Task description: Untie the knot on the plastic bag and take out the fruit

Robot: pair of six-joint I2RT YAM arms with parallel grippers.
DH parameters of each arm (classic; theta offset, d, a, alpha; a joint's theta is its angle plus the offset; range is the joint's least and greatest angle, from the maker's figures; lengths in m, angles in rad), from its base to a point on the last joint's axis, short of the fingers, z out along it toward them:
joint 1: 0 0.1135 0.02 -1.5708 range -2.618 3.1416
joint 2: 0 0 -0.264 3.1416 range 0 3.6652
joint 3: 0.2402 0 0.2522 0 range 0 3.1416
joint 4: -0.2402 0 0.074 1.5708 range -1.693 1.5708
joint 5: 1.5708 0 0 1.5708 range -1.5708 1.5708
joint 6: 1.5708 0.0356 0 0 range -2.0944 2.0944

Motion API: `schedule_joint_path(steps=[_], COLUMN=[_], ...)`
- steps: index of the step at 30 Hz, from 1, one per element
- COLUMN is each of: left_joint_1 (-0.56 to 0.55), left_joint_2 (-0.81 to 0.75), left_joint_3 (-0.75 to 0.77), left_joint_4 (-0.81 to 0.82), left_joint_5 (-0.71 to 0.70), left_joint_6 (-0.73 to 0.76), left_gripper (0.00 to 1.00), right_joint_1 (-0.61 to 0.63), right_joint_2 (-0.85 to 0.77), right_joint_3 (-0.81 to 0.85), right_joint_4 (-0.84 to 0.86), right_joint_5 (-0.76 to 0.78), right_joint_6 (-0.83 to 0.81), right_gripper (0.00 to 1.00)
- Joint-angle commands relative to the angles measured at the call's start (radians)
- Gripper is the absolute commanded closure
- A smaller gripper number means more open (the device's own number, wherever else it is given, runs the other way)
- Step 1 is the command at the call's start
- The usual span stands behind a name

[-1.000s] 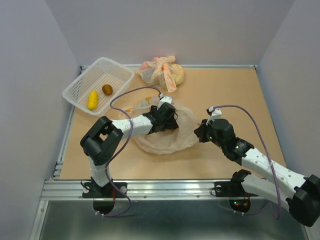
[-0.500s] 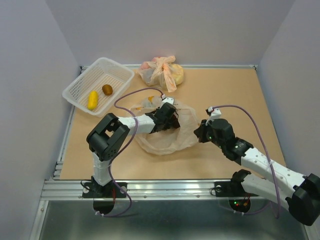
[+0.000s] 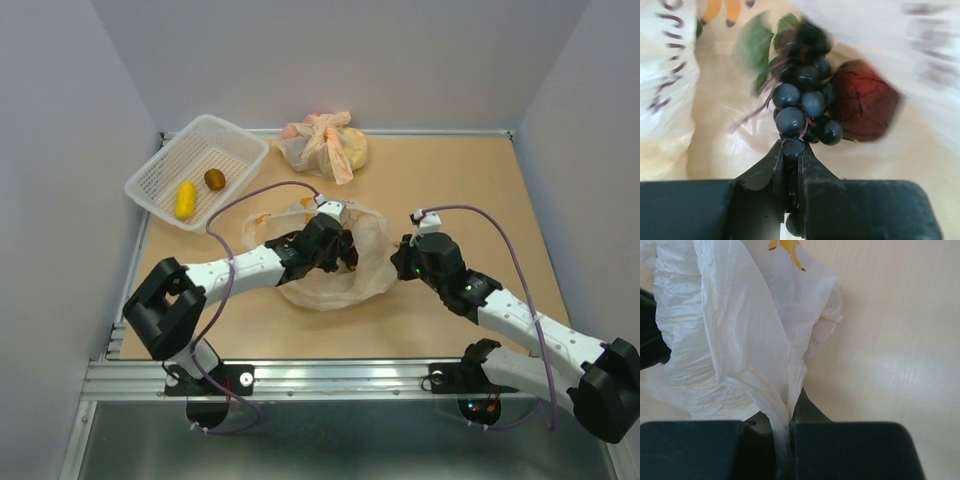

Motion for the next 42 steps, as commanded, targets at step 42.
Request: schedule_joint_path(steps=[42], left_joint_1=[0.447], left_joint_2=[-0.411], left_joint_3=[0.403], left_joint_4=[-0.121], left_joint_5=[0.100], left_joint_6=[0.020], left_gripper=[1.00], right_joint_1=[0.004], right_joint_2=[0.051], right_joint_3=[0.061], right_joint_4=[0.004], right_joint_5=[0.040], right_joint_6=[0.018], right_gripper=[1.00])
